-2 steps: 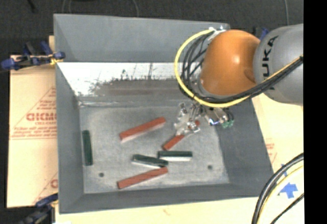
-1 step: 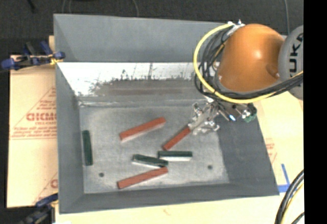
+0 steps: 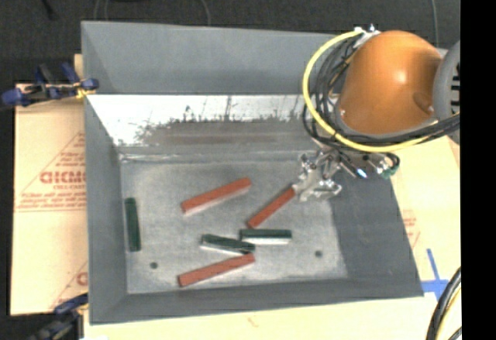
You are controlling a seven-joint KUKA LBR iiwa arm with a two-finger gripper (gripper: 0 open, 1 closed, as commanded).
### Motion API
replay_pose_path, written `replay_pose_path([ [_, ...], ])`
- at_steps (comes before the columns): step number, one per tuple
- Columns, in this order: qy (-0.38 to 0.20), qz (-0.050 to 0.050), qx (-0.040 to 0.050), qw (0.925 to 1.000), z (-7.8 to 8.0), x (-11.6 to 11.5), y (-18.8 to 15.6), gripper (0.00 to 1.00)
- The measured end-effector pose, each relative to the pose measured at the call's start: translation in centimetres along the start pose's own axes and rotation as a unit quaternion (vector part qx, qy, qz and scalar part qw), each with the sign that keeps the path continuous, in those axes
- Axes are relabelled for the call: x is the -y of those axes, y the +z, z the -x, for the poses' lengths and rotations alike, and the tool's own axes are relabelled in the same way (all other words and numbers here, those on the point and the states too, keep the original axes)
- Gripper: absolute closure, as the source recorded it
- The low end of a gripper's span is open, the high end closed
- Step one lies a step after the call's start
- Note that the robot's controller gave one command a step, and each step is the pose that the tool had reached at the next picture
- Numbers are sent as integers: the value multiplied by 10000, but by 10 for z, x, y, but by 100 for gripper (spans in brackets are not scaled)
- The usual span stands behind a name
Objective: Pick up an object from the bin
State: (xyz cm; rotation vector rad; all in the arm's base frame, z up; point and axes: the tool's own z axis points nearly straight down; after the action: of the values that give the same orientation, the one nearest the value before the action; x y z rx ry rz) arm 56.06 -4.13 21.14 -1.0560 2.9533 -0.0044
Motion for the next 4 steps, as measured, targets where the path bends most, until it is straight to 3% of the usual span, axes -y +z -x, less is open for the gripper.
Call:
replay_pose_path([
  [1, -453, 7, -4, 9990, -13, -37, 3, 100],
  [2, 1169, 21, -3, 9931, 45, -6, 79, 0],
  [3, 1169, 22, -7, 9931, 44, -7, 78, 0],
  [4, 719, 11, -12, 9974, 47, -2, 71, 0],
])
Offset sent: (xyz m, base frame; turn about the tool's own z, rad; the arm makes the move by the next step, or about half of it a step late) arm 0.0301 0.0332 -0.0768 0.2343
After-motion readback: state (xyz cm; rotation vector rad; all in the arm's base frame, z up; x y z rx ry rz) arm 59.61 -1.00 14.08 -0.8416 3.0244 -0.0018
